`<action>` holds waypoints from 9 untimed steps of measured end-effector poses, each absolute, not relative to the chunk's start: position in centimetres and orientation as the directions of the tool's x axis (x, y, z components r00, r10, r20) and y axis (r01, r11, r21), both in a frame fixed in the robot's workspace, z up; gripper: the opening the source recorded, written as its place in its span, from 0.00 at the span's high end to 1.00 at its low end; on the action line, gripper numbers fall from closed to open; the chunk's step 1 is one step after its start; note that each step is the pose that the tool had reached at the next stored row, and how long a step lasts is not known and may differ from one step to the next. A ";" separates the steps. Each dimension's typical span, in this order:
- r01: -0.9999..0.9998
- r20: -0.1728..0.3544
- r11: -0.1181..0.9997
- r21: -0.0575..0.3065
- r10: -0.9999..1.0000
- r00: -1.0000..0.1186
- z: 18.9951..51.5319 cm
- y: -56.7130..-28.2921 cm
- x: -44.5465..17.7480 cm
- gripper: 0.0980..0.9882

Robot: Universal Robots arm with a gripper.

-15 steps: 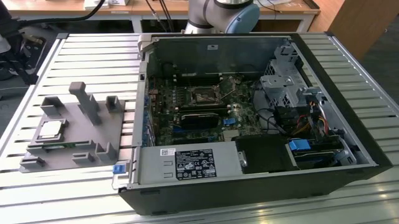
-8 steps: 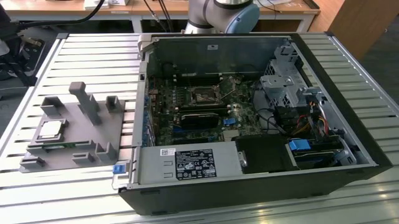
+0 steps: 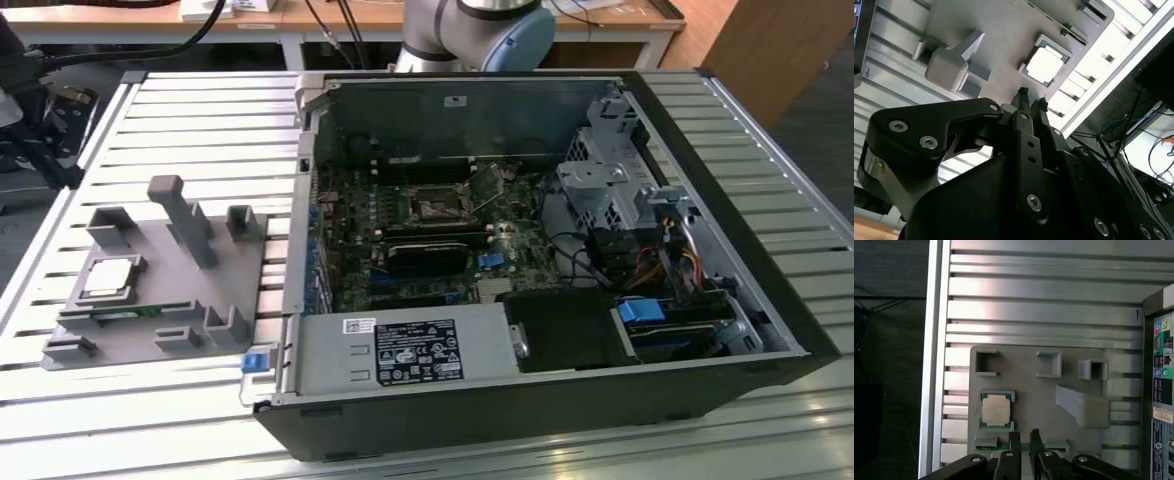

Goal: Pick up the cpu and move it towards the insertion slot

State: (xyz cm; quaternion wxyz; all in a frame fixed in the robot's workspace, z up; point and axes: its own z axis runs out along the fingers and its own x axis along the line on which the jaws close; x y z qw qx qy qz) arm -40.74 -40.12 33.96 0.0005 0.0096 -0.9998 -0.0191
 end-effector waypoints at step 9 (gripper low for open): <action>-0.019 0.001 0.999 0.038 -0.019 -1.000 32.8 -40.2 -41.1 0.52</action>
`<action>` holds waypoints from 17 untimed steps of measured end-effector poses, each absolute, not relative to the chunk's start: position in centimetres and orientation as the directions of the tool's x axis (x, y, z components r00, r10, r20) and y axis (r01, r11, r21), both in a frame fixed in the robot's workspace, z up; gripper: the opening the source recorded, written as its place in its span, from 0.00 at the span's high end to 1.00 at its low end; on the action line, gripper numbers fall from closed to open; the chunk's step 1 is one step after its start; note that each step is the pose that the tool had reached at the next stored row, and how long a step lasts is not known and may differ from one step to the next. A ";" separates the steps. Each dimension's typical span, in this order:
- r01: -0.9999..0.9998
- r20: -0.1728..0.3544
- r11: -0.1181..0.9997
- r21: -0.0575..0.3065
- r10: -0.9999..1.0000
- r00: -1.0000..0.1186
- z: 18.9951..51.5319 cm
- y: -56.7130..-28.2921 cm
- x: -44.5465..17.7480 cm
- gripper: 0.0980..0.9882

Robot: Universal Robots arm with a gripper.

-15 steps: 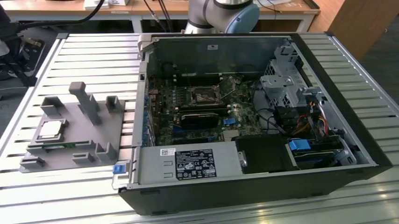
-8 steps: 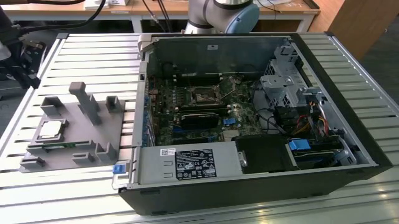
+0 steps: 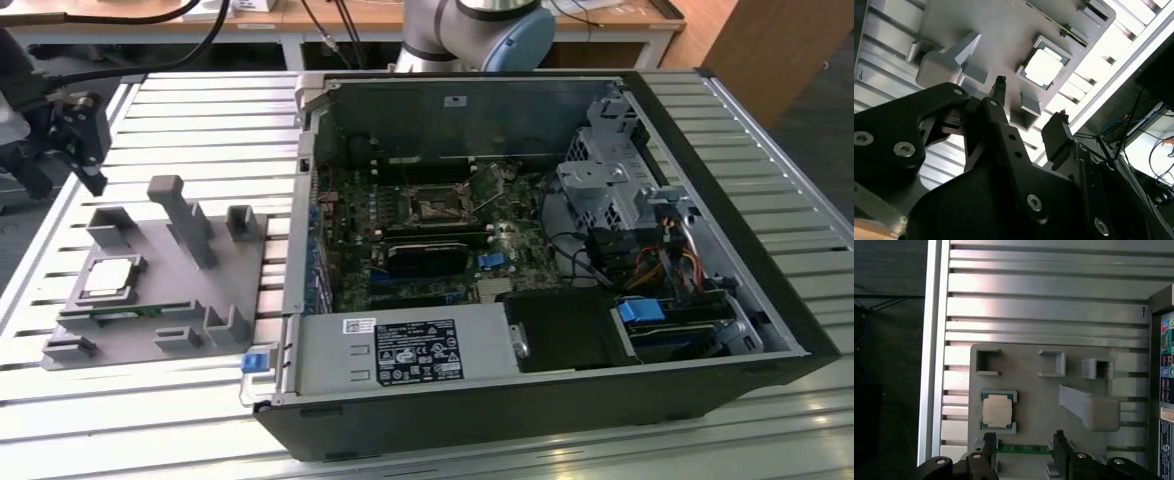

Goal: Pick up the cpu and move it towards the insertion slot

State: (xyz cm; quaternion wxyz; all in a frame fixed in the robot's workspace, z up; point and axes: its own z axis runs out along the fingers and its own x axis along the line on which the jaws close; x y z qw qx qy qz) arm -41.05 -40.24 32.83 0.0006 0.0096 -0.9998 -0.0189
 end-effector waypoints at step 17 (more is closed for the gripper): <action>-0.021 0.001 0.999 0.038 -0.021 -1.000 31.8 -40.3 -42.9 0.30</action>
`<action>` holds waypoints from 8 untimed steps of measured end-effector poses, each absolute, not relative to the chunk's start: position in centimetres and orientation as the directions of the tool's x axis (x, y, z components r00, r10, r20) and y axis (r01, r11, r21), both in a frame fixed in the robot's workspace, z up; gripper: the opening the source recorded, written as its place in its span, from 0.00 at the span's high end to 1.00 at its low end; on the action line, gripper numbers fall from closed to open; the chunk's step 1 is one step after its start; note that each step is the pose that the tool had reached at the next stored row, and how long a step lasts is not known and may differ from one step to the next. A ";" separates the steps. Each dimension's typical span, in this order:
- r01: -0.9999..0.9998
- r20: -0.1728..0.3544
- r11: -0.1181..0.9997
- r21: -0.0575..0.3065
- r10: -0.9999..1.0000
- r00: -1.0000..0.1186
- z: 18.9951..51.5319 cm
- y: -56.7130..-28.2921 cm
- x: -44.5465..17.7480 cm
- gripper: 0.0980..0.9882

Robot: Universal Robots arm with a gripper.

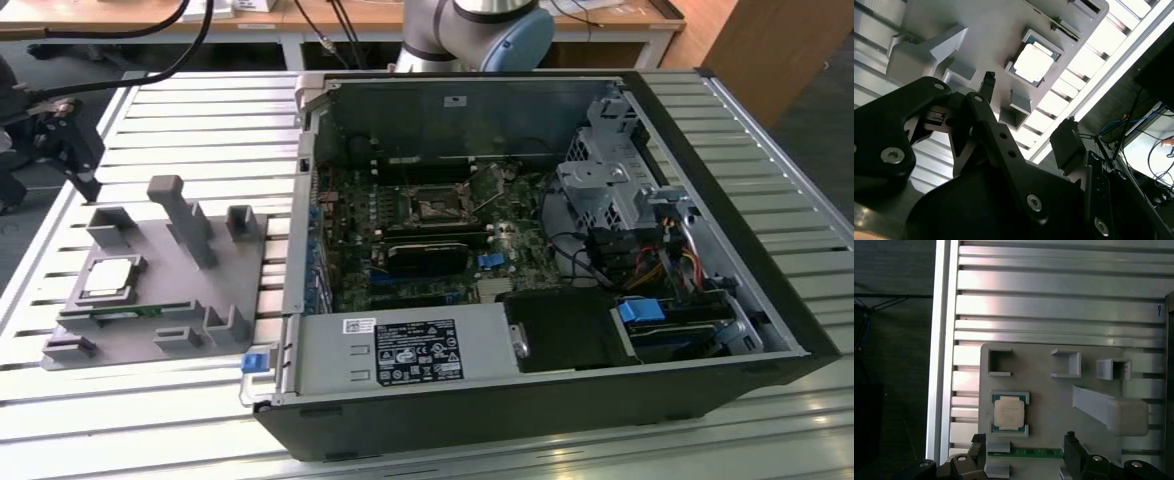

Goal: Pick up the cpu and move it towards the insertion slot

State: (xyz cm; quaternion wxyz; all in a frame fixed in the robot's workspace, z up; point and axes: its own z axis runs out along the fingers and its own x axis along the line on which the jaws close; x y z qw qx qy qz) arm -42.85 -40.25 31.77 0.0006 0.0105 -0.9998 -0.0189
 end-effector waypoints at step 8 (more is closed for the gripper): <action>-0.034 0.001 0.999 0.038 -0.034 -0.999 31.1 -40.3 -44.2 0.30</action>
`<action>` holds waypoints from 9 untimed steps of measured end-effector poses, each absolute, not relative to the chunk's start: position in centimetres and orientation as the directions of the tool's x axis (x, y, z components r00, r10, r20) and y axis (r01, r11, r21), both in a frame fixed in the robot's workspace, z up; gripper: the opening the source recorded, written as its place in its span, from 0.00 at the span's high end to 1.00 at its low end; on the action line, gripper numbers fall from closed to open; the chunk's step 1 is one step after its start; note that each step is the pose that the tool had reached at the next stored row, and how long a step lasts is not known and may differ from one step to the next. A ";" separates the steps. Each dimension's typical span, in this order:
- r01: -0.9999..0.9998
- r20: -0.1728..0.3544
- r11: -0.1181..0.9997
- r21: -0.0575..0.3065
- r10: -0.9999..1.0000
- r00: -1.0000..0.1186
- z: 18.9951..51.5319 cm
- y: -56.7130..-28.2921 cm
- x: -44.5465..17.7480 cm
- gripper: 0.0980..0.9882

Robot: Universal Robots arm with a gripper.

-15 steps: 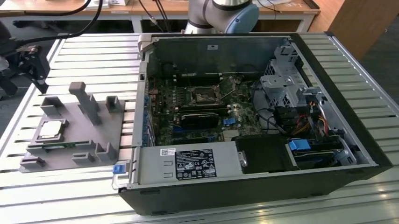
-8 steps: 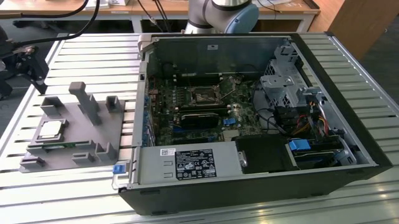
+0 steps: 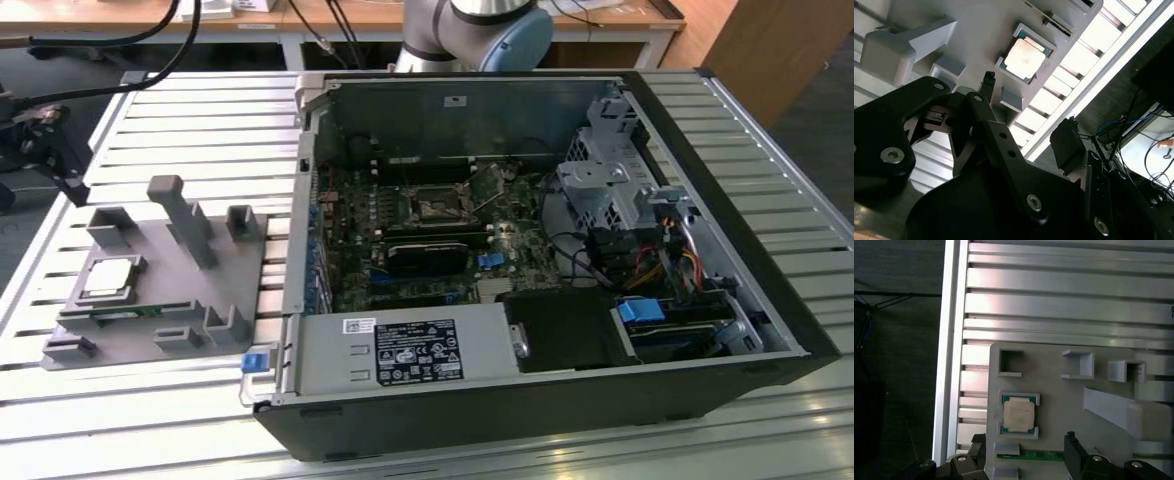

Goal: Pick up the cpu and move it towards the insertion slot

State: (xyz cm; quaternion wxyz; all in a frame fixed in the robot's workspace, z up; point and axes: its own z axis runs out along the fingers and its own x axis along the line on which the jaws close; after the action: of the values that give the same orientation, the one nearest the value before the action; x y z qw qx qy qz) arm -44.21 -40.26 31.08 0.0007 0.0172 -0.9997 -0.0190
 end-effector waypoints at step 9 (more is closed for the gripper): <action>-0.034 0.001 0.999 0.038 -0.034 -0.999 30.4 -40.3 -44.3 0.30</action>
State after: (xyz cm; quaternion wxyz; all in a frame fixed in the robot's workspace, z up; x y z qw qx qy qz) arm -44.26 -40.26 30.35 0.0008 0.0172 -0.9997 -0.0189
